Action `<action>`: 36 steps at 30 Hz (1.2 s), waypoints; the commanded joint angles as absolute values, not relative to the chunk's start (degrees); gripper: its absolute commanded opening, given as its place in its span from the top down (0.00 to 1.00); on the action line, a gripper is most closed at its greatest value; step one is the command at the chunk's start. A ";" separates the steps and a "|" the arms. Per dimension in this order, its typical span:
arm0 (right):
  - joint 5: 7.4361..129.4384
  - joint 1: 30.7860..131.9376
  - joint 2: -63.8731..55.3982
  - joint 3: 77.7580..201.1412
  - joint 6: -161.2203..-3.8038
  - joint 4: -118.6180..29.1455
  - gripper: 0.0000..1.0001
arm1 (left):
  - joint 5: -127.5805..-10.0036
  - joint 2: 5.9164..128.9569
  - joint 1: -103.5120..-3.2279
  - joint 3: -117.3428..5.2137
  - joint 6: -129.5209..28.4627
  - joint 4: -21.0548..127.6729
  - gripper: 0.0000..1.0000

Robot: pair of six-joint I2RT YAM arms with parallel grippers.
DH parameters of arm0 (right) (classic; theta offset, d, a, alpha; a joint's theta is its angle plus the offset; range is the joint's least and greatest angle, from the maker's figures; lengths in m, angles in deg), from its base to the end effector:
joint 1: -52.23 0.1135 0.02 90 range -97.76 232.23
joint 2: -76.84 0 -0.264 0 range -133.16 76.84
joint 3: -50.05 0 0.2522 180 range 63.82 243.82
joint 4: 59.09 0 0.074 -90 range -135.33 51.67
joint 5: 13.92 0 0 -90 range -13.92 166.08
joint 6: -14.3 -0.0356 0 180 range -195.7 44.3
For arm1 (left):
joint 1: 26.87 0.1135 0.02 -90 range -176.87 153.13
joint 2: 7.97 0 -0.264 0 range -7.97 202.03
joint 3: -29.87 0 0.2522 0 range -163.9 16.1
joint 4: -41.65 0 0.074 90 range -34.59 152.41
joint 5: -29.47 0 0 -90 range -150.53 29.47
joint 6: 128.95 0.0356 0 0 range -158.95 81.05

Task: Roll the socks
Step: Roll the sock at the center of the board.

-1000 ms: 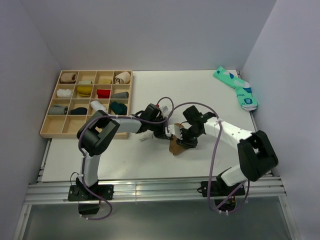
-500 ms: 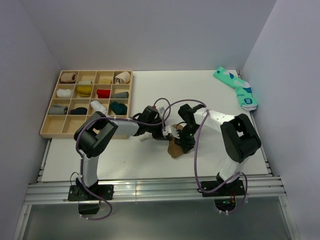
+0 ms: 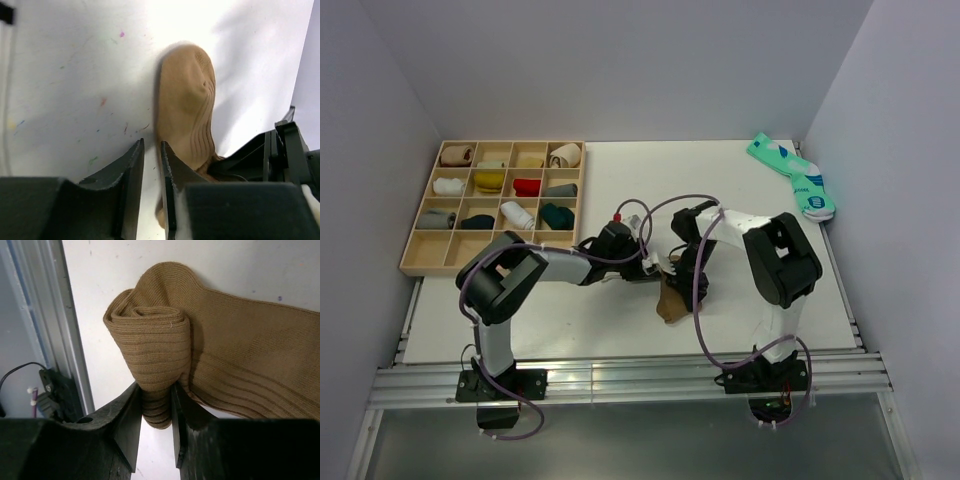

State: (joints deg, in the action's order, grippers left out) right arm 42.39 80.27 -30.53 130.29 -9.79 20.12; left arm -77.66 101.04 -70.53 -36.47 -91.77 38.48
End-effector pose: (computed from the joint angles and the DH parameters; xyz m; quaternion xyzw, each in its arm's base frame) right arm 0.2503 0.1557 0.1510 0.6645 -0.6765 -0.3155 0.0356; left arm 0.2639 -0.2663 0.1235 -0.0081 0.8966 -0.4044 0.1805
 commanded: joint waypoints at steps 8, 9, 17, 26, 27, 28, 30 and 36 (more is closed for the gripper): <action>44.61 80.36 -34.16 132.46 -8.90 23.14 0.67 | -65.19 90.91 -74.06 -24.69 -94.14 30.81 0.69; 44.53 80.36 -34.42 132.72 -9.07 23.14 0.67 | -64.41 90.21 -74.59 -24.07 -94.32 30.63 0.68; 44.35 80.36 -35.31 133.77 -9.60 23.14 0.67 | -58.36 81.51 -82.06 -13.00 -93.02 19.48 0.69; 44.00 80.45 -36.53 135.36 -10.13 23.57 0.67 | -54.55 82.99 -91.38 -17.02 -82.12 18.67 0.64; 44.00 80.45 -36.62 135.45 -10.13 23.57 0.67 | -53.77 83.43 -91.64 -17.81 -81.49 19.54 0.63; 44.00 80.53 -36.71 135.45 -10.22 23.57 0.67 | -53.24 84.39 -92.17 -18.60 -80.97 20.34 0.62; 44.09 80.45 -36.80 135.45 -10.31 23.49 0.67 | -52.54 85.02 -92.52 -20.72 -78.68 21.13 0.59; 44.26 80.53 -36.98 135.45 -10.75 23.05 0.67 | -51.92 88.26 -93.05 -26.78 -73.23 25.35 0.52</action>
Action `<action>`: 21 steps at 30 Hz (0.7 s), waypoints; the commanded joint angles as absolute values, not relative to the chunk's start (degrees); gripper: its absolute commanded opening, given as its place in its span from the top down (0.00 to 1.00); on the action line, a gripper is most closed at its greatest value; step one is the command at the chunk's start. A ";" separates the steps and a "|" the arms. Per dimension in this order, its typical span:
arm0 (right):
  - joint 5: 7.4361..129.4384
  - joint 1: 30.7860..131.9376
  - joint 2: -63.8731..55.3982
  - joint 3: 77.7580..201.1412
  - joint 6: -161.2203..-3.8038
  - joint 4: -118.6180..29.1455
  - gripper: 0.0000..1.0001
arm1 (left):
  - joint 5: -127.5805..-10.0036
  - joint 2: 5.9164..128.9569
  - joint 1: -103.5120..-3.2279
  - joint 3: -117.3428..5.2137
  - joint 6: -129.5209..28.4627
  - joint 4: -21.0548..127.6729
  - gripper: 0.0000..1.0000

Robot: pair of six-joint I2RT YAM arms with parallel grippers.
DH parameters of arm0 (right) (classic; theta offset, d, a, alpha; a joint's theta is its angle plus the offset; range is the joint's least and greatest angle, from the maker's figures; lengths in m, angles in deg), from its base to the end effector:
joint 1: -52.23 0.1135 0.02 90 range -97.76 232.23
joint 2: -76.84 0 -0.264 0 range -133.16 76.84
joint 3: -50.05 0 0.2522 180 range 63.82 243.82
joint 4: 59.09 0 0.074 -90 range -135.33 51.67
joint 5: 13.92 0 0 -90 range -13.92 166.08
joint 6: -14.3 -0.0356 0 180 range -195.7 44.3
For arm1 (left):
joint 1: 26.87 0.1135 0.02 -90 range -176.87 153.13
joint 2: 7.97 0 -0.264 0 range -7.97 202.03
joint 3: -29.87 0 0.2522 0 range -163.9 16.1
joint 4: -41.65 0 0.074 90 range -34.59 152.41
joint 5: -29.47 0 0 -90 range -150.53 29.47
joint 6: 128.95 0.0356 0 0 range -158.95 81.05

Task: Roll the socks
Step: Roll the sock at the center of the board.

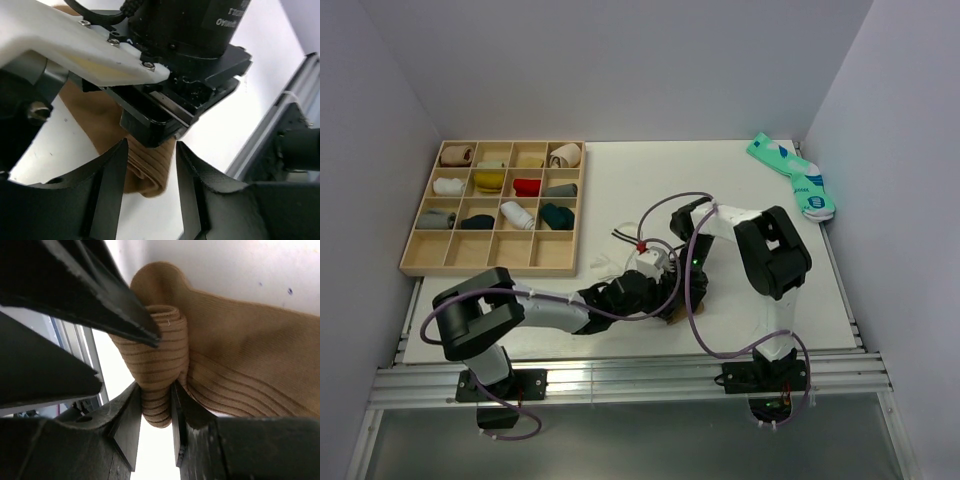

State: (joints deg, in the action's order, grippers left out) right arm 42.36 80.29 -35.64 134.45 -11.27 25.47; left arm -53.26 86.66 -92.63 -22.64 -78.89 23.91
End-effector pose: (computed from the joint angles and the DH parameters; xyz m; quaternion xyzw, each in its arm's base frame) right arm 0.2586 0.1602 0.1431 0.6384 -0.6901 -0.3288 0.0897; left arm 0.1387 -0.2972 0.1624 0.1539 0.8253 -0.3988 0.3690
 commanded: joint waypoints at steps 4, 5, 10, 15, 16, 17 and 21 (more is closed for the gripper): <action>44.35 80.54 -37.15 135.97 -10.92 23.14 0.67 | -52.88 90.73 -92.97 -29.42 -70.77 27.64 0.51; 44.35 80.54 -37.24 135.97 -11.01 23.14 0.67 | -53.23 90.91 -92.96 -29.60 -70.16 27.81 0.51; 44.44 80.54 -37.41 136.06 -11.36 22.87 0.66 | -55.08 90.64 -92.96 -28.11 -69.18 26.41 0.48; 44.26 80.54 -38.12 136.50 -11.71 22.78 0.66 | -58.33 90.29 -92.96 -26.96 -69.62 22.82 0.47; 44.17 80.54 -38.20 136.68 -11.80 22.78 0.67 | -58.33 90.29 -92.96 -26.18 -69.97 22.02 0.47; 44.09 80.62 -38.12 136.59 -11.89 22.70 0.67 | -58.25 90.21 -92.96 -25.56 -70.67 21.14 0.47; 44.35 80.54 -37.94 135.98 -12.24 22.08 0.67 | -57.81 88.19 -92.96 -21.61 -72.96 15.87 0.46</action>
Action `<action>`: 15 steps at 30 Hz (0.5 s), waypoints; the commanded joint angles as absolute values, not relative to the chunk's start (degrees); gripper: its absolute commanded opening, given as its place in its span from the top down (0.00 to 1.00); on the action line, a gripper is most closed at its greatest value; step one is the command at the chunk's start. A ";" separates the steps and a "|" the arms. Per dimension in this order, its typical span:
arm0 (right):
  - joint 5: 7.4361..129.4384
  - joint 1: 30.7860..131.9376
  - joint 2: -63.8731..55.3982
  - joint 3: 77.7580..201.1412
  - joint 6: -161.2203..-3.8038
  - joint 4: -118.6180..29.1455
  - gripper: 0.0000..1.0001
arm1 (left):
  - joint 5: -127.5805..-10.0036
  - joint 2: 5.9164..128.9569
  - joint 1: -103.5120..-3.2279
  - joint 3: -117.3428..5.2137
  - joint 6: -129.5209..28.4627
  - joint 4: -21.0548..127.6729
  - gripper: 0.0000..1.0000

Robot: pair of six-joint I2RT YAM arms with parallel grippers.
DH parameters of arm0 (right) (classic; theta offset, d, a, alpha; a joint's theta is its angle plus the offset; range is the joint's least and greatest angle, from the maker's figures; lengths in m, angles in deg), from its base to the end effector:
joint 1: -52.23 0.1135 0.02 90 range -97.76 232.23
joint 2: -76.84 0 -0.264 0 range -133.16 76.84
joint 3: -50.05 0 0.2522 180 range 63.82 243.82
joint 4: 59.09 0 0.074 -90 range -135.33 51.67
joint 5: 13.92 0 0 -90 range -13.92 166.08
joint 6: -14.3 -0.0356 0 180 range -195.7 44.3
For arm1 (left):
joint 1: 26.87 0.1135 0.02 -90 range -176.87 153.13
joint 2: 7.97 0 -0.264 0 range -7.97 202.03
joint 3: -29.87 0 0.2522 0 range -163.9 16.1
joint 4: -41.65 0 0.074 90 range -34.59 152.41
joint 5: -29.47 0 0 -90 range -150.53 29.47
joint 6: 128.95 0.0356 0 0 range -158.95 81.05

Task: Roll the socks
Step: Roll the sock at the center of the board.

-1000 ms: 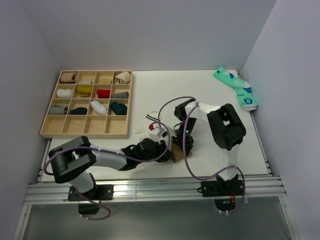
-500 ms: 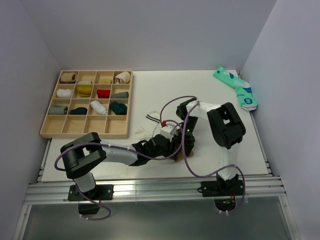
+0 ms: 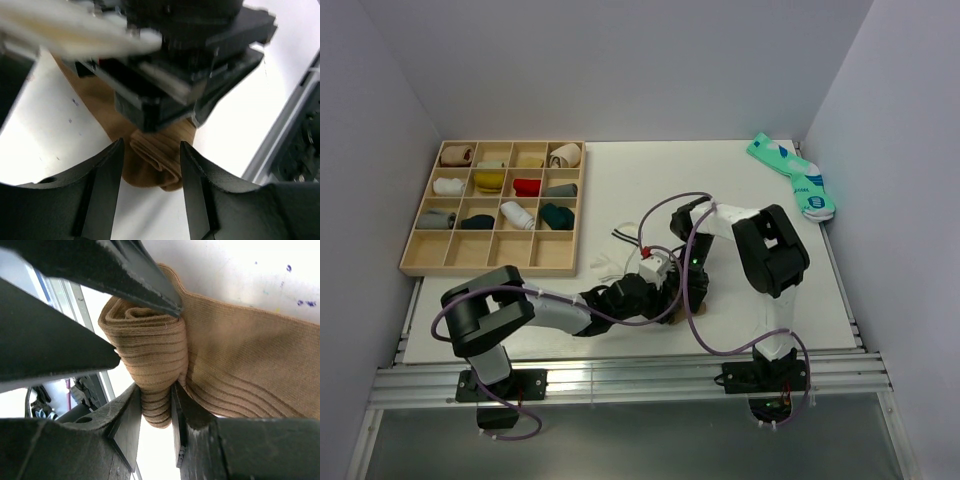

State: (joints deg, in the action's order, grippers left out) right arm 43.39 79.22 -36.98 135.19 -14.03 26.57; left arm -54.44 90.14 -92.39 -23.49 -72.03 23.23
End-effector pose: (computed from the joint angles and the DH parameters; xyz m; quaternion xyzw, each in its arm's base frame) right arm 0.2631 0.1556 0.1393 0.6130 -0.7124 -0.3229 0.1111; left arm 0.1420 -0.3028 0.1488 0.2101 0.8224 -0.3699 0.3777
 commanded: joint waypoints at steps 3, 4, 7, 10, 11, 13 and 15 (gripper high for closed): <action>44.61 80.54 -38.03 135.80 -12.59 21.82 0.67 | -58.16 87.74 -92.96 -19.76 -73.93 13.40 0.46; 44.70 80.45 -38.12 135.80 -12.77 21.64 0.67 | -58.24 87.74 -92.96 -19.84 -74.02 13.14 0.46; 44.53 80.62 -38.38 135.97 -13.03 21.64 0.67 | -58.25 88.27 -92.96 -20.11 -73.76 12.88 0.46; 44.61 80.62 -38.38 135.89 -13.21 21.38 0.67 | -58.07 88.80 -92.96 -20.11 -73.75 11.82 0.45; 44.70 80.62 -38.38 135.89 -13.29 21.38 0.67 | -58.16 88.97 -92.96 -20.02 -73.75 11.21 0.45; 44.79 80.62 -38.64 136.06 -13.38 21.38 0.67 | -58.51 90.02 -92.96 -20.28 -74.10 9.98 0.45; 44.79 80.62 -38.65 136.15 -13.56 21.38 0.67 | -58.77 91.51 -92.96 -20.46 -74.54 8.93 0.45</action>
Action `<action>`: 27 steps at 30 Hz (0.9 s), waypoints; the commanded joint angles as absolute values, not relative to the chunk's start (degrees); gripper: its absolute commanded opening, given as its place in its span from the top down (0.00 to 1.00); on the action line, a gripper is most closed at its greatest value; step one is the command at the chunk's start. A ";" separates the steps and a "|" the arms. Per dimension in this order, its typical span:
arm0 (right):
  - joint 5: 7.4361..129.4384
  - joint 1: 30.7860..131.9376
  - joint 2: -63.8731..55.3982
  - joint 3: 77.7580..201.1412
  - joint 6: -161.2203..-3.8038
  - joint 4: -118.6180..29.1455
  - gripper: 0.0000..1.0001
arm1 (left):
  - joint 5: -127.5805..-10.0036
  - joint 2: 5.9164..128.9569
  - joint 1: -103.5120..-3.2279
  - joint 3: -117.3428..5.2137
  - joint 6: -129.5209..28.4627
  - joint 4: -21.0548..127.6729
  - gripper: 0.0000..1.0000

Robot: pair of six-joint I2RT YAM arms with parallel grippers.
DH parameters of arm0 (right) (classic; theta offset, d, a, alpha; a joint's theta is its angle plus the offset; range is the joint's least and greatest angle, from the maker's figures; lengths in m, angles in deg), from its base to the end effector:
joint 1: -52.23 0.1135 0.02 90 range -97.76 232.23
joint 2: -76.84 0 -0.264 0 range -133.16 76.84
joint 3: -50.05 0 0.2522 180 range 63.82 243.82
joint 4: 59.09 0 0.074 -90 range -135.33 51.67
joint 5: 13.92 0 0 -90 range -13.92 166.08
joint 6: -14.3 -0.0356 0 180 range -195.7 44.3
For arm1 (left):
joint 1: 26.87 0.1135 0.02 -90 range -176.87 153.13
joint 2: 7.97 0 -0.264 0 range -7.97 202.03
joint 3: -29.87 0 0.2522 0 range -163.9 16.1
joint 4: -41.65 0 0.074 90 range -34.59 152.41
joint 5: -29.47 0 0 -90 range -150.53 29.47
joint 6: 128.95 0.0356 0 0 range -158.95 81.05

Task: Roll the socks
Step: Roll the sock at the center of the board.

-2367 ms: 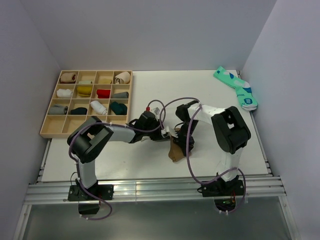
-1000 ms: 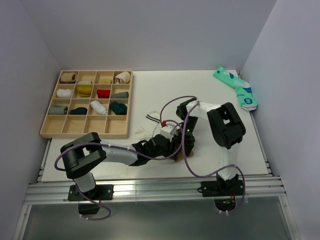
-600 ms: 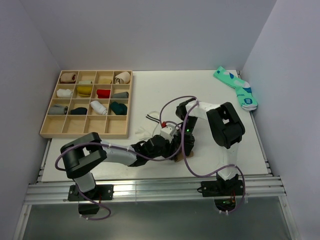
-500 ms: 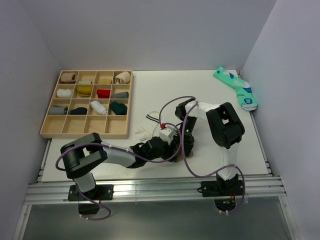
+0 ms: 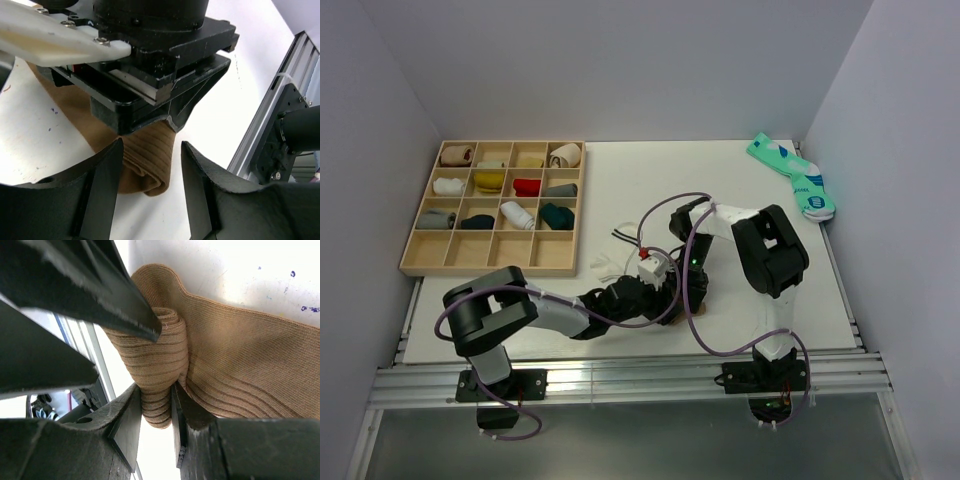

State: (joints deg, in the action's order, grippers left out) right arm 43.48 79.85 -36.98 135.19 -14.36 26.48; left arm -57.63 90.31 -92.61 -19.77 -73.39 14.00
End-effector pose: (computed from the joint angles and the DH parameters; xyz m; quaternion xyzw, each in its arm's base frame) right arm 0.2615 0.1585 0.1392 0.6154 -0.7108 -0.3211 0.1133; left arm 0.1360 -0.2973 0.1462 0.2084 0.7971 -0.4210 0.3793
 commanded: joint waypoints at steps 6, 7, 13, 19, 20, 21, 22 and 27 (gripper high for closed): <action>44.88 80.62 -38.91 136.24 -13.91 21.11 0.67 | -58.77 93.80 -92.96 -19.58 -76.21 6.02 0.46; 44.88 80.71 -38.91 136.32 -14.00 21.11 0.67 | -58.95 94.07 -92.96 -19.41 -76.30 5.50 0.46; 44.88 80.80 -39.17 136.50 -14.44 20.85 0.67 | -58.77 95.39 -93.05 -18.35 -77.27 4.35 0.49; 45.14 80.71 -39.35 136.68 -14.96 20.76 0.67 | -59.30 96.35 -93.05 -17.64 -78.15 4.00 0.53; 45.23 80.71 -39.35 136.68 -15.14 20.68 0.67 | -59.30 96.44 -93.05 -17.65 -78.32 4.08 0.54; 45.23 80.71 -39.26 136.59 -15.23 20.59 0.67 | -59.30 96.88 -93.05 -17.73 -78.41 4.52 0.55; 45.23 80.71 -39.26 136.59 -15.23 20.41 0.67 | -59.47 97.15 -93.05 -17.82 -78.59 4.44 0.56; 44.97 80.71 -38.91 136.59 -16.11 19.53 0.66 | -60.00 98.81 -93.23 -18.17 -79.64 4.52 0.67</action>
State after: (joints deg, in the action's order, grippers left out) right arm 43.68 80.00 -37.72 135.82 -16.50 26.61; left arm -57.92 96.80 -92.69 -18.29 -78.15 4.67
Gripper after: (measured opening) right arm 0.340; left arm 0.347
